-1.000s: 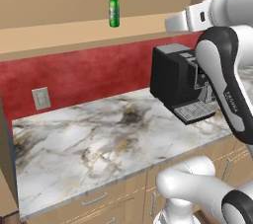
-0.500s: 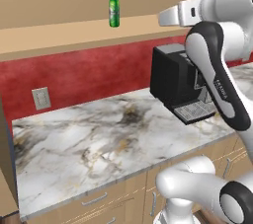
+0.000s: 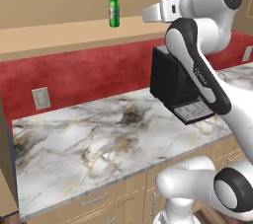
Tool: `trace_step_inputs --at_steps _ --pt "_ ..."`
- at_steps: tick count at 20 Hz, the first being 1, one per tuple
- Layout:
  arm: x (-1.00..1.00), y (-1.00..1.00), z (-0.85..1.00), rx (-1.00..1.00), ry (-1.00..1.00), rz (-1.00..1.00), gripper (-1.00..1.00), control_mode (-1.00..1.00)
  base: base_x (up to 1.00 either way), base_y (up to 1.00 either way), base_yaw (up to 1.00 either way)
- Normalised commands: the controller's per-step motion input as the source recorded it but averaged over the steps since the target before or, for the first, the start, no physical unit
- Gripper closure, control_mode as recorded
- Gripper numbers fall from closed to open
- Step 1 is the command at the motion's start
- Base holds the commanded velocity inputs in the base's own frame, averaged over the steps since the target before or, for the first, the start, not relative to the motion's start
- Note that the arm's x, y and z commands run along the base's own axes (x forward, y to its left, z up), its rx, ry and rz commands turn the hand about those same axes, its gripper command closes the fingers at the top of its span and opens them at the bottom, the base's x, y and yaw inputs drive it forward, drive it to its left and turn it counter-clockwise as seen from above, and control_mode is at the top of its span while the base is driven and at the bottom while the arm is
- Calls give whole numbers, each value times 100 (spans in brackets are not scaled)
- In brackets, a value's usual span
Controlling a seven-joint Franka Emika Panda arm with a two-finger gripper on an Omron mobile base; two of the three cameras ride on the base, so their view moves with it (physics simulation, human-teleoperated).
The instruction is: Open the cabinet directly in front. Then move the beer and the cup to the dining counter with the jar on it.
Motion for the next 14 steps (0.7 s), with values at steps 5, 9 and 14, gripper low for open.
trace_step_inputs --at_steps 5,9,14 --pt "54 20 0 0 0 0 -100 -100 0 0 0" --pt "53 19 0 0 0 0 -100 -100 0 0 0" --pt "51 17 0 0 0 0 -100 -100 0 0 0"
